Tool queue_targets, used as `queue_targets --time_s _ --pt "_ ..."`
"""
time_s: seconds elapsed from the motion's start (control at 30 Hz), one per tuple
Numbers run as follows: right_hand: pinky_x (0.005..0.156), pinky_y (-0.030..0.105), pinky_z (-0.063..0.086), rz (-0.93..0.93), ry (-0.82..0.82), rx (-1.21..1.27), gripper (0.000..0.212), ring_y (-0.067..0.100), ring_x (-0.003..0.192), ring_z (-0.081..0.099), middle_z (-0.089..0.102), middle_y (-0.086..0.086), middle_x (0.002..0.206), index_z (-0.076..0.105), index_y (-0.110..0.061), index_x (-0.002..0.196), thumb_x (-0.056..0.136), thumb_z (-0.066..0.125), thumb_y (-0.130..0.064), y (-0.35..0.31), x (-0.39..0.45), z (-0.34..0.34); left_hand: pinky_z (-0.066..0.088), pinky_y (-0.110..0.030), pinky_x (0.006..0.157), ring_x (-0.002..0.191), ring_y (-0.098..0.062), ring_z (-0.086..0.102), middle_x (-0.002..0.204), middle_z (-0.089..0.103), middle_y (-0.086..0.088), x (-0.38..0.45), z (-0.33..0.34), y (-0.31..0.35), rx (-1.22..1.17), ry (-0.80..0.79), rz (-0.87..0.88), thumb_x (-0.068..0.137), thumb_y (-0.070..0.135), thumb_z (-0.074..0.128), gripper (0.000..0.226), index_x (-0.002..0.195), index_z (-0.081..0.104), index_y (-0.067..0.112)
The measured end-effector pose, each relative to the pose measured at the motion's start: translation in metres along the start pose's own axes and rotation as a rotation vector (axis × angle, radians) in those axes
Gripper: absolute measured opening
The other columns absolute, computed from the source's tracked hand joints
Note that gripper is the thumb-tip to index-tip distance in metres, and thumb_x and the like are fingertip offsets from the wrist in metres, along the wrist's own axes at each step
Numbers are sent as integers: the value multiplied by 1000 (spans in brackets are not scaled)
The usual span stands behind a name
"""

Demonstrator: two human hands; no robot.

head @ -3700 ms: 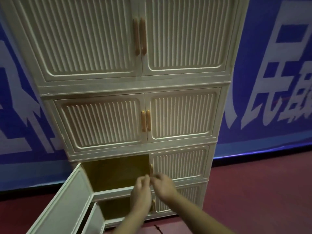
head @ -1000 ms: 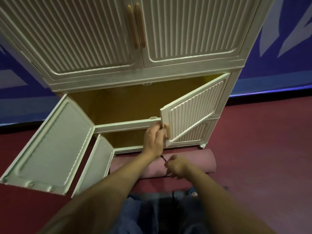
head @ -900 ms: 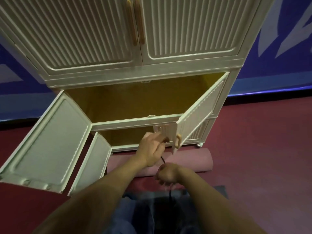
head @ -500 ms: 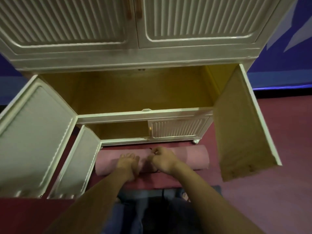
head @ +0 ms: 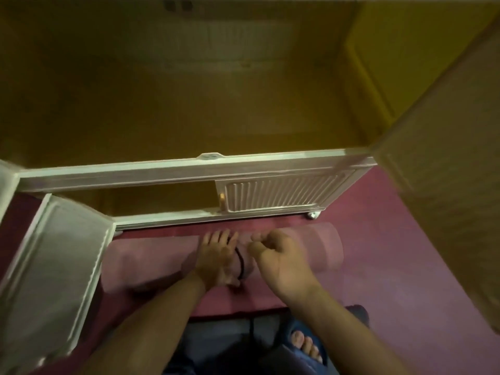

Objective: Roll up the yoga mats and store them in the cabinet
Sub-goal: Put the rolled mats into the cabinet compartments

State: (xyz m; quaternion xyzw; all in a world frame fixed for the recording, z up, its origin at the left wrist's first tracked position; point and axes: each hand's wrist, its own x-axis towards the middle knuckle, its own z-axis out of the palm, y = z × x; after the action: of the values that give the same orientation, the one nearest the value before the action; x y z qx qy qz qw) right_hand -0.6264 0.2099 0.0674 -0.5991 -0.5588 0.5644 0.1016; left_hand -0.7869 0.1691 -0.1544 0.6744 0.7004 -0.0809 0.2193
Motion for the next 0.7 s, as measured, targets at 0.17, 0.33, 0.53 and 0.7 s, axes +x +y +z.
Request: queue_targets --time_s 0.17,0.33,0.53,0.7 --pt "78 24 53 -8 129 -101 4 18 84 66 70 -1 87 66 -16 96 94 63 -14 18 -2 -8 54 -45 87 105 -26 65 124 67 -6 -39 8 -7 31 -105 78 26 84 71 127 132 53 16" --pt "86 28 48 -144 111 -308 30 19 99 64 67 3 114 65 -12 119 90 66 -19 2 -33 -35 42 -43 106 115 -28 65 129 66 -7 -80 -39 4 61 -8 138 27 80 78 131 138 47 18" --pt "99 43 42 -230 27 -844 41 33 124 45 50 6 129 50 -21 119 89 44 -48 -8 -97 -52 26 -43 115 129 -29 58 143 60 -8 -127 -117 20 166 17 232 33 79 81 134 146 43 17" --pt "117 53 25 -166 -52 -1115 112 38 146 21 33 10 152 25 -20 150 64 77 -70 -10 -147 -71 30 -38 113 131 -26 57 142 60 -9 -173 -174 34 217 28 379 32 84 79 135 144 44 16"
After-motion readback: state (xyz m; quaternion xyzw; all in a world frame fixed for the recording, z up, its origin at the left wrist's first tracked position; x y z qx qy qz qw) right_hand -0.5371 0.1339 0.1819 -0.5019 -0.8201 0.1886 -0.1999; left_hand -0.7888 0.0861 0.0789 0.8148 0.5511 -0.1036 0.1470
